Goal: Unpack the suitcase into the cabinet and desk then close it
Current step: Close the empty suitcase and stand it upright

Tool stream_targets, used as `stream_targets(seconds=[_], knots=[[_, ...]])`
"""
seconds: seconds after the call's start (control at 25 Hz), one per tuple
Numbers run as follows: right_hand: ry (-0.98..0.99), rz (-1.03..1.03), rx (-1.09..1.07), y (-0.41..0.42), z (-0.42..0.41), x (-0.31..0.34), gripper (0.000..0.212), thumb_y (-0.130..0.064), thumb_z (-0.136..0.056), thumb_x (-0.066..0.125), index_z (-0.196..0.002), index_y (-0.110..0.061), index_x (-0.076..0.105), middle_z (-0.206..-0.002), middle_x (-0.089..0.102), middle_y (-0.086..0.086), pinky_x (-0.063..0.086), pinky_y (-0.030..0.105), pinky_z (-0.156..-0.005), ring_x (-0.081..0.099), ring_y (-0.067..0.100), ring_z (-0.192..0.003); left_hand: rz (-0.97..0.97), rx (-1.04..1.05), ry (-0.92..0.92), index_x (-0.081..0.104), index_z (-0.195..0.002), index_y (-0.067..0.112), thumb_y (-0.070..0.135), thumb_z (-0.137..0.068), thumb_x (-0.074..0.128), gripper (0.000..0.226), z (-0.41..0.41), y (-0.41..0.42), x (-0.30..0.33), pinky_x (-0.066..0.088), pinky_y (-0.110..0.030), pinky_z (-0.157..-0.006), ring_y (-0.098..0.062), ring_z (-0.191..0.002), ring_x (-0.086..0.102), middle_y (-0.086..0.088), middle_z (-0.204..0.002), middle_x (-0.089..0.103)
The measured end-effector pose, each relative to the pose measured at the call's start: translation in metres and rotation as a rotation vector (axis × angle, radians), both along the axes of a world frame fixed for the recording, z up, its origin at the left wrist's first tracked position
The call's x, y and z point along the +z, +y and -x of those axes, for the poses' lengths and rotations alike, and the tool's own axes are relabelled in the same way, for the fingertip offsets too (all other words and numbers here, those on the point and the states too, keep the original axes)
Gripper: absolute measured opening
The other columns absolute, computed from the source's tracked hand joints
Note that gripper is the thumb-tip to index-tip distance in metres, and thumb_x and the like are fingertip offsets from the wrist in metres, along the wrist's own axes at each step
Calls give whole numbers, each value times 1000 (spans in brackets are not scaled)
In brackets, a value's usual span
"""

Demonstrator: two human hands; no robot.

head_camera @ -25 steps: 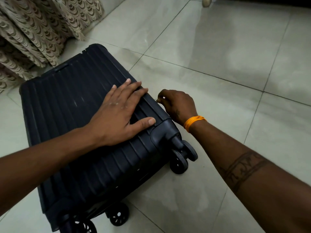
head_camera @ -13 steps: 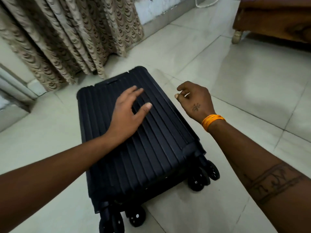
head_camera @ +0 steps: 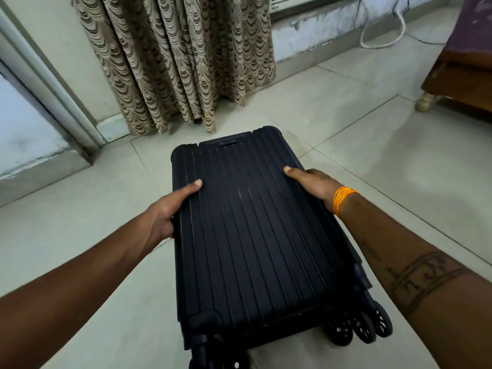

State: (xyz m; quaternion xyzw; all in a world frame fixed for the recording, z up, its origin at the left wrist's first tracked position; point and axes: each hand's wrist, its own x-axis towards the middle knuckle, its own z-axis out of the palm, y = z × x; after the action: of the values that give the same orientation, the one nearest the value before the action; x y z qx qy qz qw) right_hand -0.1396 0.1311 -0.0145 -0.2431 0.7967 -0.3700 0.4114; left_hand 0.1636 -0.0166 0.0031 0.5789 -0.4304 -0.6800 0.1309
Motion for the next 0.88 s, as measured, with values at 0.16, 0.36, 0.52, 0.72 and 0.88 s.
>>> stream_targets(seconds=[0.16, 0.36, 0.52, 0.72, 0.88], knots=[[-84, 139, -1, 3, -2, 4, 64, -58, -93, 65, -141, -18, 57, -137, 65, 3, 50, 40, -106, 64, 24, -117, 15, -17, 64, 72, -125, 12, 47, -73, 90, 65, -3, -3, 7, 61, -50, -90, -32, -104, 76, -14, -112, 79], [-139, 364, -141, 42, -21, 31, 45, -51, -94, 69, -134, -30, 62, -124, 73, 0, 60, 47, -95, 72, 22, -108, 178, -24, 176, 69, -126, 10, 39, -75, 91, 63, 2, 3, 32, 63, -52, -86, -32, -101, 77, -14, -110, 79], [-120, 591, -241, 74, -28, 77, 44, -50, -97, 66, -139, -39, 56, -125, 71, -4, 63, 46, -89, 71, 20, -110, 408, -44, 338, 63, -132, 16, 35, -74, 92, 68, 14, 19, 75, 62, -52, -91, -28, -104, 77, -9, -117, 78], [27, 756, -373, 111, -34, 120, 60, -75, -96, 43, -141, -35, 47, -132, 60, -11, 49, 47, -108, 58, 13, -122, 679, -88, 513, 54, -144, 21, 33, -86, 84, 66, 34, 43, 108, 60, -35, -93, -16, -118, 70, 0, -132, 72], [46, 758, -454, 133, -36, 137, 83, -94, -82, 28, -139, -39, 54, -139, 62, -7, 40, 56, -118, 57, 20, -130, 658, -93, 623, 62, -138, 33, 66, -103, 35, 55, 40, 68, 129, 53, -25, -101, -3, -128, 62, 11, -138, 68]])
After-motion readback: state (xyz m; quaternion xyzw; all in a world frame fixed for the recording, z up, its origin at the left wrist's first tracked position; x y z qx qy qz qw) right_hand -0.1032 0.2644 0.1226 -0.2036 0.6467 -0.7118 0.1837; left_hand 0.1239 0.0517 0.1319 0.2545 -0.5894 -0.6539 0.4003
